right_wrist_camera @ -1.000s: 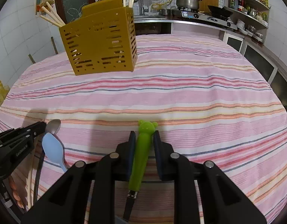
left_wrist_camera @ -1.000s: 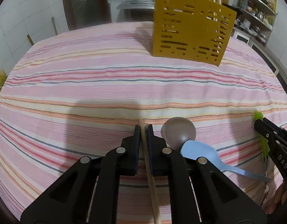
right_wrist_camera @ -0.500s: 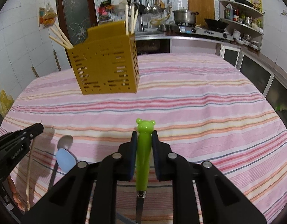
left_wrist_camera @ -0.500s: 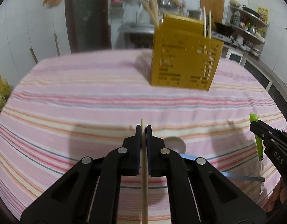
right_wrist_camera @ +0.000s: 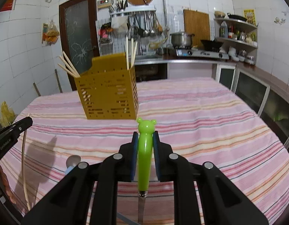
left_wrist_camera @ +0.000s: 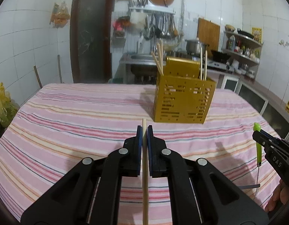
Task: Organize utensils
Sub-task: 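Lift the chopstick and frog utensil and carry both over the yellow caddy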
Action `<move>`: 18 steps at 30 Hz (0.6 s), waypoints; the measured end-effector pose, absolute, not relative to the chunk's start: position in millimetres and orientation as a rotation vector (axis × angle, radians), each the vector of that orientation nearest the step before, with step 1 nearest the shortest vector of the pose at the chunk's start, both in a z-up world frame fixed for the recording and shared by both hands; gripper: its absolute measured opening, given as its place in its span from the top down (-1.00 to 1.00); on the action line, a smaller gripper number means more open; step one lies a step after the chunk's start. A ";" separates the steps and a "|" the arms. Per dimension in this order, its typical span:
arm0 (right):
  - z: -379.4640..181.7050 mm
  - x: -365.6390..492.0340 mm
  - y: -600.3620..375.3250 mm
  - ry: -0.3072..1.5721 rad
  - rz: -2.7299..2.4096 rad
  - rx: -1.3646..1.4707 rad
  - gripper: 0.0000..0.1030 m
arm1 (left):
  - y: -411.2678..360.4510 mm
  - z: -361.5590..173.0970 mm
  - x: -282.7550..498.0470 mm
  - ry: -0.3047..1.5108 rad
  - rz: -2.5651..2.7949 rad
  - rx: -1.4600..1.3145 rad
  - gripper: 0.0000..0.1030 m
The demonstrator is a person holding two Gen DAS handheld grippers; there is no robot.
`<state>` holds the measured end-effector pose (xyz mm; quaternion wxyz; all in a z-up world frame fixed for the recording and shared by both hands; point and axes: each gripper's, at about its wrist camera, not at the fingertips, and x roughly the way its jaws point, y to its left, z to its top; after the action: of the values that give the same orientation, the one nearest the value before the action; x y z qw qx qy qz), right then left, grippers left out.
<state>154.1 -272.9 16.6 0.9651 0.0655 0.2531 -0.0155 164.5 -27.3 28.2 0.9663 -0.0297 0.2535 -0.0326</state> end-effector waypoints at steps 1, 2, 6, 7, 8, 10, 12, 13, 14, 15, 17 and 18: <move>18.1 152.8 -272.9 0.502 -0.034 0.133 0.69 | -25.9 29.4 163.8 0.507 -0.068 -0.064 0.92; 20.3 151.6 -273.2 0.489 -0.037 0.135 0.69 | -24.6 30.8 163.2 0.501 -0.070 -0.067 0.92; 26.5 148.9 -272.9 0.453 -0.047 0.141 0.69 | -18.5 38.1 158.0 0.465 -0.082 -0.076 0.92; 27.6 147.8 -272.5 0.446 -0.049 0.141 0.69 | -17.8 39.3 157.3 0.457 -0.085 -0.076 0.92; 29.6 146.0 -271.9 0.434 -0.053 0.141 0.69 | -17.6 40.2 157.7 0.449 -0.091 -0.077 0.92; 32.0 143.9 -270.3 0.417 -0.058 0.139 0.69 | -16.1 42.5 157.0 0.436 -0.101 -0.080 0.92; 35.2 142.1 -267.8 0.398 -0.064 0.136 0.69 | -12.9 45.6 156.4 0.421 -0.105 -0.082 0.92; 36.1 141.6 -267.7 0.390 -0.065 0.135 0.69 | -11.3 47.0 156.3 0.415 -0.104 -0.083 0.92; 37.9 141.0 -267.0 0.380 -0.067 0.133 0.69 | -8.6 49.3 157.2 0.408 -0.105 -0.085 0.92; 39.4 140.3 -266.5 0.372 -0.067 0.133 0.69 | -6.2 50.9 157.3 0.404 -0.107 -0.088 0.92; 43.5 139.4 -264.9 0.356 -0.069 0.131 0.69 | -3.5 54.0 158.2 0.398 -0.109 -0.096 0.92; 45.1 139.8 -264.0 0.351 -0.069 0.129 0.69 | -0.9 56.4 158.8 0.392 -0.111 -0.102 0.92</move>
<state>139.8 -264.0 45.1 0.9820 0.0640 0.1744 -0.0344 158.8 -0.9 56.4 0.9781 -0.0506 0.1943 -0.0551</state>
